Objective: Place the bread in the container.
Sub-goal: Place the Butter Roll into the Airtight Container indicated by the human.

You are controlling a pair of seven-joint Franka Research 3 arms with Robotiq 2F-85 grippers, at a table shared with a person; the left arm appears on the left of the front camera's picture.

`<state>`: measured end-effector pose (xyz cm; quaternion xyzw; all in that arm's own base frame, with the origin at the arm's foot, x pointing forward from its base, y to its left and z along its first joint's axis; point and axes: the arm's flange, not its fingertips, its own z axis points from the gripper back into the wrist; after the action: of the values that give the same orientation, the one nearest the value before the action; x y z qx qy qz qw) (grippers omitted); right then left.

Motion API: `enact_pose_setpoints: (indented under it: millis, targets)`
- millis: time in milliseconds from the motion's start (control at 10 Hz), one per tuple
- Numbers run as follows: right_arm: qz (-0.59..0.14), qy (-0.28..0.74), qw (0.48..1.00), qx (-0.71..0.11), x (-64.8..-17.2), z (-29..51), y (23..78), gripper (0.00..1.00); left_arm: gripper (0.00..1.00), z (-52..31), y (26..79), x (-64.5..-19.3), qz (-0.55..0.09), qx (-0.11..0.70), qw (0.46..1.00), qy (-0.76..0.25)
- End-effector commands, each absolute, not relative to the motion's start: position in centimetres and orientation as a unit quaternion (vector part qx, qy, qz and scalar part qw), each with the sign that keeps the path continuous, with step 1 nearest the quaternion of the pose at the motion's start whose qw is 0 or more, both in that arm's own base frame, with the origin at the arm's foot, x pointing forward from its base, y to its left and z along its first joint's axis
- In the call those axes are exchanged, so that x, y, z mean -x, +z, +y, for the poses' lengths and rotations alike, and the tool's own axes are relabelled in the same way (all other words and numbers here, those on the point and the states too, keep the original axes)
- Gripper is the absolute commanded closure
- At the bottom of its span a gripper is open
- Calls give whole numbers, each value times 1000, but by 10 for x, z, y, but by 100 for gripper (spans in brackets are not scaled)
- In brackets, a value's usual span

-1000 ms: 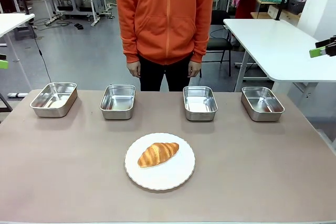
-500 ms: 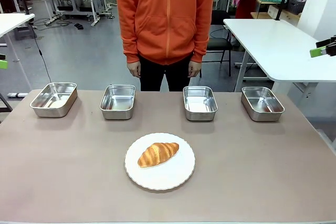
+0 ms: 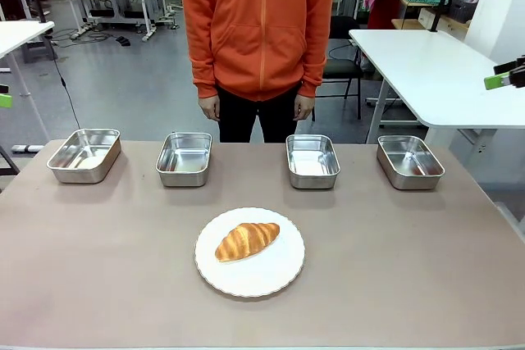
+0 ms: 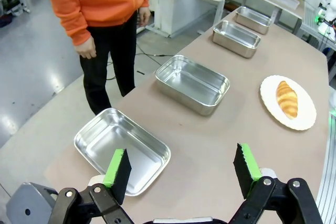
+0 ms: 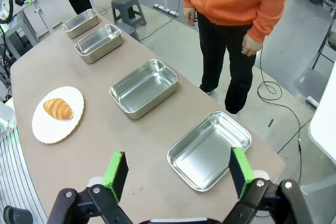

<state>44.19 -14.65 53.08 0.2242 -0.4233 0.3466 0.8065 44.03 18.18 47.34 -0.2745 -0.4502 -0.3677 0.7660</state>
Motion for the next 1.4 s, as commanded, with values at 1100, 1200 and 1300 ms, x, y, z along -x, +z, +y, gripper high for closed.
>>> enact_pose_setpoints:
  millis: [1100,1200,1300]
  targets:
    - [-428,347,803,-226,-442,-146,533,0,0,183,475,-438,-456,276,760,-372]
    - [-428,347,803,-226,-442,-146,533,0,0,183,475,-438,-456,276,760,-372]
    - [-428,347,803,-226,-442,-146,533,0,0,183,475,-438,-456,276,760,-372]
